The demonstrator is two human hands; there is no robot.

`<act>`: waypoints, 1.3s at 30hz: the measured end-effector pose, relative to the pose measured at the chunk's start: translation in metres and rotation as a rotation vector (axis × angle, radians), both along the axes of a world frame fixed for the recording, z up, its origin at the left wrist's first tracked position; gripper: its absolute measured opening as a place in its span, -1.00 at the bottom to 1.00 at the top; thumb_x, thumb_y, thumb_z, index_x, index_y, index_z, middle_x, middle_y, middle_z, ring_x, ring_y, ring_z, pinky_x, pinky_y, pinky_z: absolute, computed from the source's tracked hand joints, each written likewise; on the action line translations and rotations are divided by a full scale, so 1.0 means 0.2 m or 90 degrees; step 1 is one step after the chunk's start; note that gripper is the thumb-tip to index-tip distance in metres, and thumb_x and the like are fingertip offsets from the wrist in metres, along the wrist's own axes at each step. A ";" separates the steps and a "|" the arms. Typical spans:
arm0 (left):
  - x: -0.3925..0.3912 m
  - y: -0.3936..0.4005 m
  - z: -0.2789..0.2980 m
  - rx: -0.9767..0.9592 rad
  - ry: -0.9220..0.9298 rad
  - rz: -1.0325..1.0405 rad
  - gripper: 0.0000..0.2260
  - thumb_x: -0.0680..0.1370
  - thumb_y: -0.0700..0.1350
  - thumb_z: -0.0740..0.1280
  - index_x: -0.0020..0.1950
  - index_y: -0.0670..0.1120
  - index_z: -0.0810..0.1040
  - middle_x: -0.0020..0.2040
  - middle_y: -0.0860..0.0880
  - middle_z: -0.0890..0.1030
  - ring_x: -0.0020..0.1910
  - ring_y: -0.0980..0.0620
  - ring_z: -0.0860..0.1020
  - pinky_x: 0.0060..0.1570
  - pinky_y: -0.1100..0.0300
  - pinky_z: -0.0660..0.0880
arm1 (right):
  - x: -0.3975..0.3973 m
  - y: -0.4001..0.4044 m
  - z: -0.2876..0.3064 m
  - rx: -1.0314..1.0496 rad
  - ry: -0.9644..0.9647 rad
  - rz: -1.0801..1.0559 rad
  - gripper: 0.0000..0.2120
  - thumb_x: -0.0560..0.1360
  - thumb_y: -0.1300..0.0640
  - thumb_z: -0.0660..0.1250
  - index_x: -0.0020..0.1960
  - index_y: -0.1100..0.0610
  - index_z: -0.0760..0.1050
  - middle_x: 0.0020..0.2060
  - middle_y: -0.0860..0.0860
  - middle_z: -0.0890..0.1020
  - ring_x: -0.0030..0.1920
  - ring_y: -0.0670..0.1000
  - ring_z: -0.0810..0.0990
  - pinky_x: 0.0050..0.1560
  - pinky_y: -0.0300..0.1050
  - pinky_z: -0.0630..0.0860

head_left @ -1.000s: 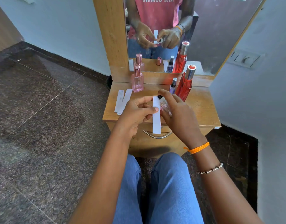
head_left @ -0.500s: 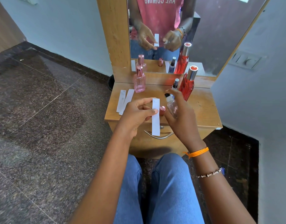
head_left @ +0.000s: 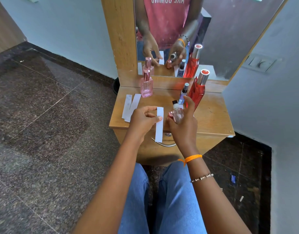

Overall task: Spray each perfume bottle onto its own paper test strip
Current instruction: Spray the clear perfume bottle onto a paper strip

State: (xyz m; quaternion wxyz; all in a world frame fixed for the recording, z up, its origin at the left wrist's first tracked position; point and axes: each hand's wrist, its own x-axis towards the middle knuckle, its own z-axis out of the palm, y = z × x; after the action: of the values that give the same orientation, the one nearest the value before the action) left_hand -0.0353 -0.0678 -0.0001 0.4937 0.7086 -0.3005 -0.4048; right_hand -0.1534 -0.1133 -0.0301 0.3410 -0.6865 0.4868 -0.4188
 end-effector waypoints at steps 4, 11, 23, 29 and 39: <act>-0.02 -0.08 -0.03 0.002 -0.137 0.013 -0.65 0.43 -0.21 0.44 0.21 -0.08 0.53 -0.13 -0.08 0.66 -0.10 0.02 0.59 -0.09 0.19 0.47 | -0.05 0.03 0.05 -0.046 -0.053 -0.021 -0.38 0.40 0.30 0.42 0.36 0.08 0.22 -0.07 -0.15 0.54 -0.25 -0.08 0.53 -0.30 -0.42 0.38; -0.07 -0.20 -0.05 0.020 -0.284 0.021 -0.63 0.43 -0.20 0.45 0.22 -0.13 0.52 -0.06 -0.12 0.67 -0.08 0.01 0.59 -0.15 0.25 0.41 | -0.13 0.07 0.11 -0.022 -0.111 -0.011 -0.34 0.38 0.35 0.43 0.34 0.04 0.20 -0.24 0.05 0.59 -0.44 -0.11 0.48 -0.38 -0.31 0.40; -0.10 -0.23 -0.08 0.047 -0.437 0.051 -0.51 0.43 -0.05 0.44 0.33 -0.05 0.42 0.23 -0.07 0.53 0.15 -0.08 0.52 -0.02 0.04 0.51 | -0.14 0.08 0.14 -0.001 -0.140 -0.003 -0.32 0.38 0.36 0.46 0.35 0.06 0.20 -0.26 -0.07 0.57 -0.44 -0.11 0.49 -0.39 -0.30 0.44; -0.11 -0.24 -0.09 0.052 -0.451 0.049 -0.49 0.43 0.00 0.44 0.34 -0.03 0.41 0.22 -0.06 0.54 0.13 -0.08 0.53 -0.03 0.01 0.54 | -0.15 0.09 0.13 0.001 -0.137 -0.007 -0.31 0.38 0.35 0.45 0.35 0.02 0.19 -0.28 -0.02 0.58 -0.44 -0.02 0.50 -0.38 -0.18 0.45; -0.12 -0.22 -0.09 -0.025 -0.379 0.063 -0.69 0.52 -0.08 0.34 0.25 -0.04 0.48 0.13 -0.04 0.55 0.03 0.04 0.52 -0.13 0.23 0.42 | -0.14 0.10 0.12 0.010 -0.157 -0.010 -0.31 0.36 0.34 0.48 0.30 -0.04 0.20 -0.26 -0.12 0.58 -0.38 -0.04 0.55 -0.31 -0.13 0.51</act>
State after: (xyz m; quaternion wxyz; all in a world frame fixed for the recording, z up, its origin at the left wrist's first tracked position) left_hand -0.0588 -0.1119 -0.0175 0.4168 0.8001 -0.4050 -0.1486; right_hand -0.1816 -0.0938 -0.0054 0.4001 -0.6235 0.4498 -0.4988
